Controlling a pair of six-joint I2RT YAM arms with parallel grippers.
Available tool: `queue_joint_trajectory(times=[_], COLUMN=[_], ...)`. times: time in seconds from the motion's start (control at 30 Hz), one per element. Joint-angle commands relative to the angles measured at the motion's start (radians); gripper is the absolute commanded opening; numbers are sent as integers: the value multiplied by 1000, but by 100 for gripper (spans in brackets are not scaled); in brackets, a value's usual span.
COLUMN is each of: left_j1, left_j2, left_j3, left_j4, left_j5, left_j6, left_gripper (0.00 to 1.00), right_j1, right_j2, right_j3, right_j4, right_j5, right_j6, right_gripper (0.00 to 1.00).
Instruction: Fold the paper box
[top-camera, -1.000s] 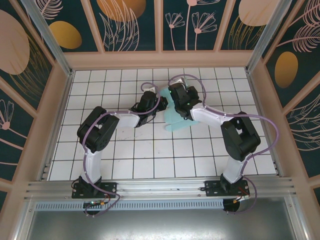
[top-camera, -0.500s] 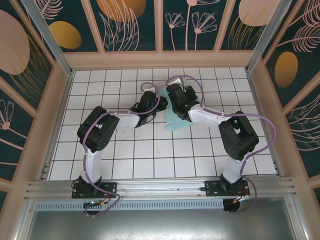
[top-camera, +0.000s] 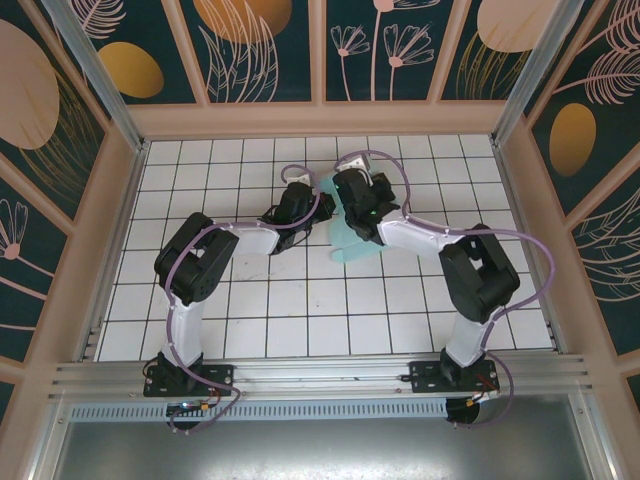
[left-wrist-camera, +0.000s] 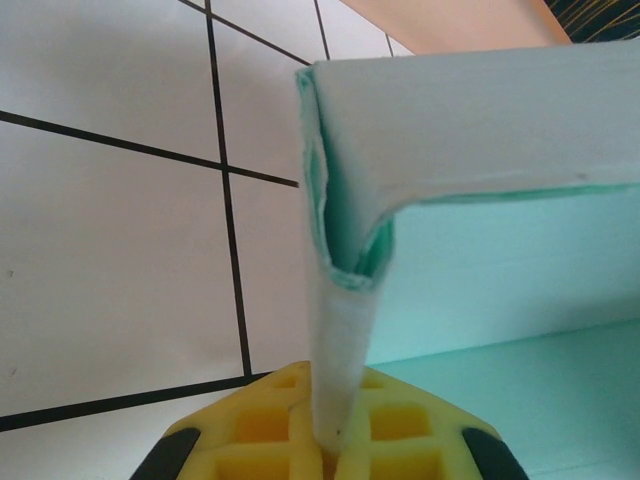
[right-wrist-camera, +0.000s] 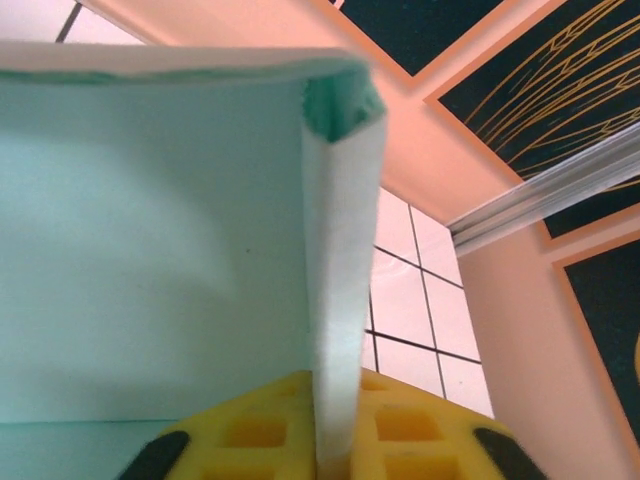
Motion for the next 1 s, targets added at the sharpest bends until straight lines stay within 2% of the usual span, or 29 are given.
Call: queue_joint_trajectory(times=[0.0,0.13,0.33,0.5,0.7,0.83,0.97], left_j1=[-12,-13,-12,-12,-13,-12,-10], left_j2=[-22,-19,-11,-16,-71,-102,-119], left_j3=[13,16,20,27,47,100,171], left_j4=[58,49,45,15,-112,-289,-486], left_j5=[46,40,40,23,-14,-65,-91], left_j6=[12,15,15,44,172,328,530], left_gripper=[0,0,0,0,0,0,0], right_j1=[-2,1,1,-22,-170,-266,-339], right_j2=[-73,-115,-191,-303,-435,-515,-550], right_j3=[-4,-9,-42,-91,-142,-204,-244], right_j4=[-42,-54,-45,-23,-44,-15,-5], right_j5=[-91,-123,-218,-367,-650,-792,-867], right_j6=[83,96,114,172,386,480,525], right_gripper=[26,37,60,73,75,75,76])
